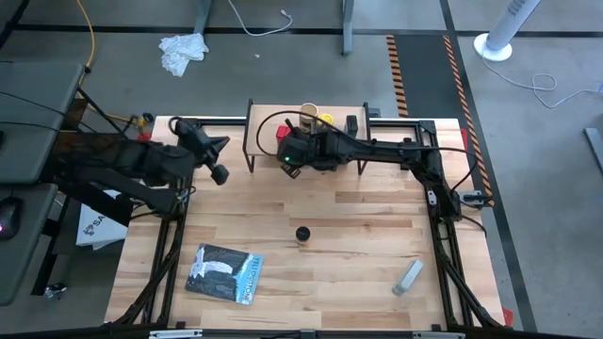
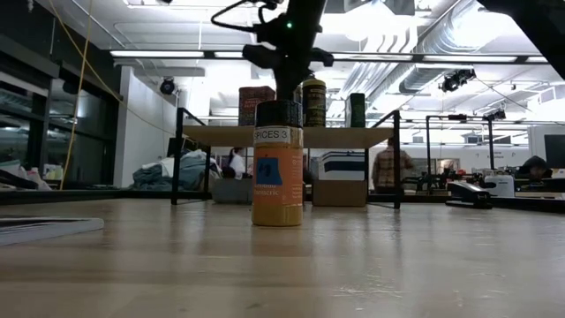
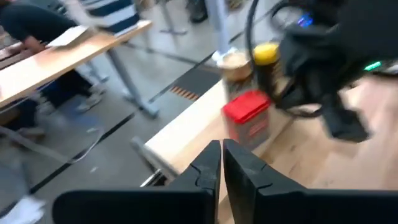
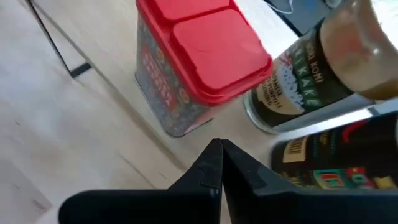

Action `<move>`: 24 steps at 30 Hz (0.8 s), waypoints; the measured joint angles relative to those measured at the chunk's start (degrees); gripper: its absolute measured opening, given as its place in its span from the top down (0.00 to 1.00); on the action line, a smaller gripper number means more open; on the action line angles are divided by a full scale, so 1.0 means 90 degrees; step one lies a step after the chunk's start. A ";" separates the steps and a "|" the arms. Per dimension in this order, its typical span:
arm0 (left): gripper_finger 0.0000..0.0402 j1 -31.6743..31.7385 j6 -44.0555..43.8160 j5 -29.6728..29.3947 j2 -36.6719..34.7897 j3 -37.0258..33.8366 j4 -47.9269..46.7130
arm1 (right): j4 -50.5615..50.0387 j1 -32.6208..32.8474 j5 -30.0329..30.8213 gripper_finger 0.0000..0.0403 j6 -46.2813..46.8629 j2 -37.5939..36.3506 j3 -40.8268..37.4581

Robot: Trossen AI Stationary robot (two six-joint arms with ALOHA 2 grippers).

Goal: Shelf spices
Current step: Put the red seasoning can on the shelf

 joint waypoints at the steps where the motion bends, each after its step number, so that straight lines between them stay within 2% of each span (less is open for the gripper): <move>1: 0.97 0.0086 -0.0065 -0.0002 0.0026 -0.0060 -0.0058 | 0.0068 0.0003 0.0003 1.00 0.0070 0.0000 -0.0031; 7: 1.00 0.0504 -0.0587 0.0447 -0.0238 -0.1017 0.0501 | 0.0540 0.0107 0.0332 1.00 0.0404 0.0000 -0.0315; 12: 1.00 0.0669 -0.1227 0.0709 -0.0386 -0.1748 0.1009 | 0.0560 0.0134 0.0355 1.00 0.0641 0.0001 -0.0455; 18: 1.00 0.0693 -0.1765 0.0702 -0.0390 -0.2182 0.1101 | 0.0923 0.0143 0.0388 1.00 0.0631 0.0002 -0.0490; 24: 1.00 0.0691 -0.1981 0.0691 -0.0393 -0.2252 0.1106 | 0.1494 0.0143 0.0195 1.00 0.0329 0.0005 -0.0490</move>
